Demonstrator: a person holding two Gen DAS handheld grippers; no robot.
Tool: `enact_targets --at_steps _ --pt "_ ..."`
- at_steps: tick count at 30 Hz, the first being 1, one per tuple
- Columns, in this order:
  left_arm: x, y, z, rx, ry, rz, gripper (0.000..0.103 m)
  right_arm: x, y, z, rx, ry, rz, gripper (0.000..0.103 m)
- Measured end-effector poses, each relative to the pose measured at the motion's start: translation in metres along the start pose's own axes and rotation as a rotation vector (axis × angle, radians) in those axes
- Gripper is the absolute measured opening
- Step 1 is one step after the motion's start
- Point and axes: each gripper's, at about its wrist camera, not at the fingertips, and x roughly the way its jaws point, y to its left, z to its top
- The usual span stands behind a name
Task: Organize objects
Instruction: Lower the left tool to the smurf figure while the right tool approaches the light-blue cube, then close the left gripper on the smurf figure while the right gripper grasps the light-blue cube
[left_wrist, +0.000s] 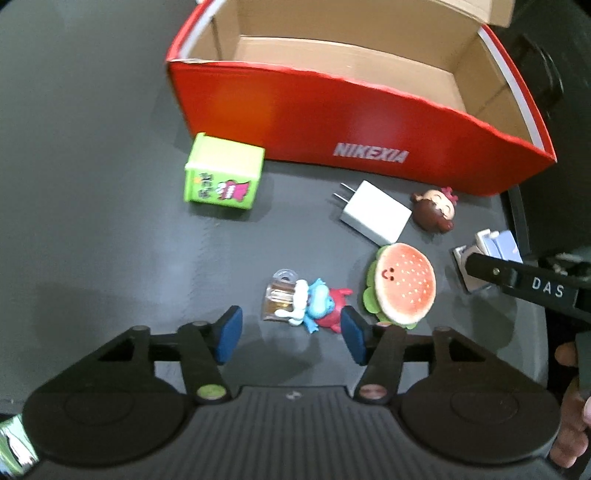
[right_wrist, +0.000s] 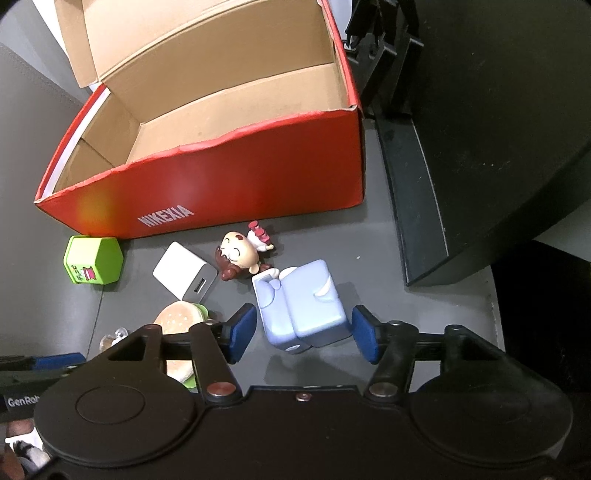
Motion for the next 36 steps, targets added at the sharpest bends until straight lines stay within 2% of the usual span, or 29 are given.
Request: enact_targets --at_steps 3,7,13,15,30,31,34,36 --pt "0.009 -0.011 0.002 0.042 0.012 0.010 0.063 0.001 0.002 0.000 -0.010 -0.001 -0.007 0.065" --pt "0.016 -0.014 0.004 0.080 0.025 0.032 0.064 0.003 0.004 0.000 -0.014 0.001 -0.008 0.065" --pt "0.029 -0.022 0.005 0.112 0.050 0.019 0.064 0.005 0.005 0.002 -0.019 0.011 -0.009 0.065" --pt "0.034 -0.024 0.006 0.120 0.057 0.026 0.065 0.006 0.005 0.002 -0.019 0.012 -0.012 0.068" --pt "0.042 -0.018 0.017 0.084 0.067 0.018 0.068 0.015 0.010 0.002 -0.051 0.023 -0.032 0.069" --pt "0.042 -0.017 0.017 0.085 0.065 0.017 0.068 0.015 0.011 0.002 -0.054 0.021 -0.034 0.067" --pt "0.038 -0.015 0.012 0.093 0.052 0.026 0.061 0.015 0.013 0.001 -0.071 0.012 -0.047 0.053" --pt "0.037 -0.014 0.011 0.088 0.049 0.024 0.059 0.014 0.013 0.002 -0.075 0.015 -0.039 0.050"
